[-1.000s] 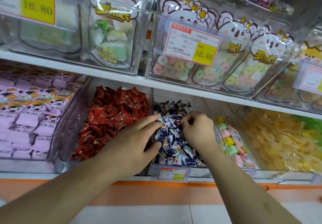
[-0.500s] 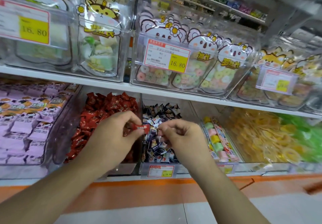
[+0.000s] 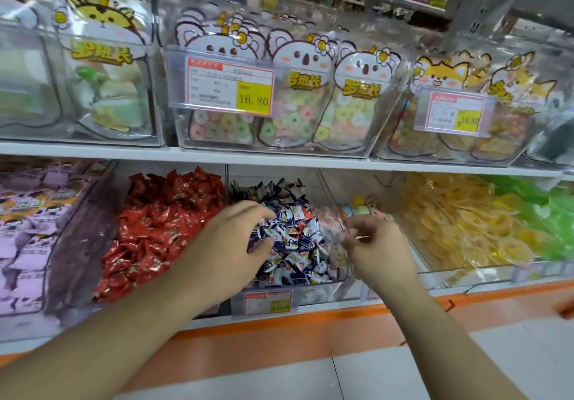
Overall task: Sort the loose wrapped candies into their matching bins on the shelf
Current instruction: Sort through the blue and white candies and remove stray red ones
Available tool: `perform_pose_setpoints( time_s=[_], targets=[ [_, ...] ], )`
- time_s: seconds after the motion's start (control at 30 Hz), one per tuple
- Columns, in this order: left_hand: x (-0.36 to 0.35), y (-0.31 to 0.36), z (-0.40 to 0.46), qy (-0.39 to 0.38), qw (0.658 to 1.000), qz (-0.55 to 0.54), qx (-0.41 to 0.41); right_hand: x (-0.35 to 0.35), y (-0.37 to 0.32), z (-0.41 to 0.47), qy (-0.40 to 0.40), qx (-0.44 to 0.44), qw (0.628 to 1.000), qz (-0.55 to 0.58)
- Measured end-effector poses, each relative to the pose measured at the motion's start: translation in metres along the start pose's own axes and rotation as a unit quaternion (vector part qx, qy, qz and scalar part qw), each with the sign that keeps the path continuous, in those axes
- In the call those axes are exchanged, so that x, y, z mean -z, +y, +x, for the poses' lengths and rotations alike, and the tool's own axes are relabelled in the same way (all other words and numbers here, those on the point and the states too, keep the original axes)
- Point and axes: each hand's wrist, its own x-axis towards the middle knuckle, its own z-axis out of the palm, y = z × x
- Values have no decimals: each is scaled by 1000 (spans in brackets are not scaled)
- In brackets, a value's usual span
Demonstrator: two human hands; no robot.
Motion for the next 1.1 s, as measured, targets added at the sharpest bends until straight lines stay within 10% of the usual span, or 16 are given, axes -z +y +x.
perform_pose_setpoints(
  time_s=[0.5,1.1],
  targets=[
    [-103,-13,133,-134,989,44,51,-3,26,16,-35,23,995,95],
    [-42,-7,95,68,995,-55,47,2,5,7,-19,37,999,-18]
  ],
)
